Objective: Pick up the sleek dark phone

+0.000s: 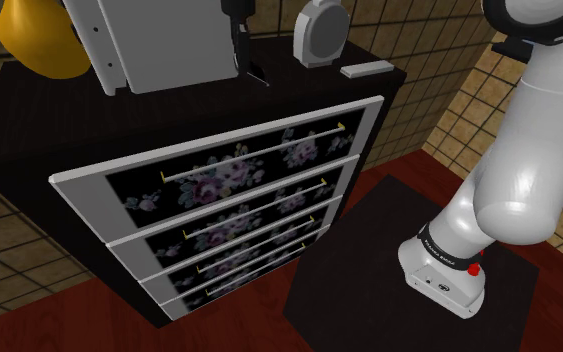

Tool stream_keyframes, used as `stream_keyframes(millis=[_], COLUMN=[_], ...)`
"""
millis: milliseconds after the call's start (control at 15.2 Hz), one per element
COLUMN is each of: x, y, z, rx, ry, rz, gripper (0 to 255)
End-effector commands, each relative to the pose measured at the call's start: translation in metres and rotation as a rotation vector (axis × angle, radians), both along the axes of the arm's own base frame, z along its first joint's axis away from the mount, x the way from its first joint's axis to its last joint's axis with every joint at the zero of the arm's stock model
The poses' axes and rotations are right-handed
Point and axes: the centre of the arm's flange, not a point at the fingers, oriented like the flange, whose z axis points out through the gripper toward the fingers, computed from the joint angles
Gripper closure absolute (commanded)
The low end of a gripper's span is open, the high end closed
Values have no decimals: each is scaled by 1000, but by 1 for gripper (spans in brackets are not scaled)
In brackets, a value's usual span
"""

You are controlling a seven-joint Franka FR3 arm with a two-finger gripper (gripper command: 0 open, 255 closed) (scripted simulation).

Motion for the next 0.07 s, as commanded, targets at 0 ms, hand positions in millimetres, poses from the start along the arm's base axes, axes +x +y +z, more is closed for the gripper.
stream_keyframes(millis=[0], x=[0], y=[0], z=[3], rx=[0], ry=[0], rz=[0], gripper=[255])
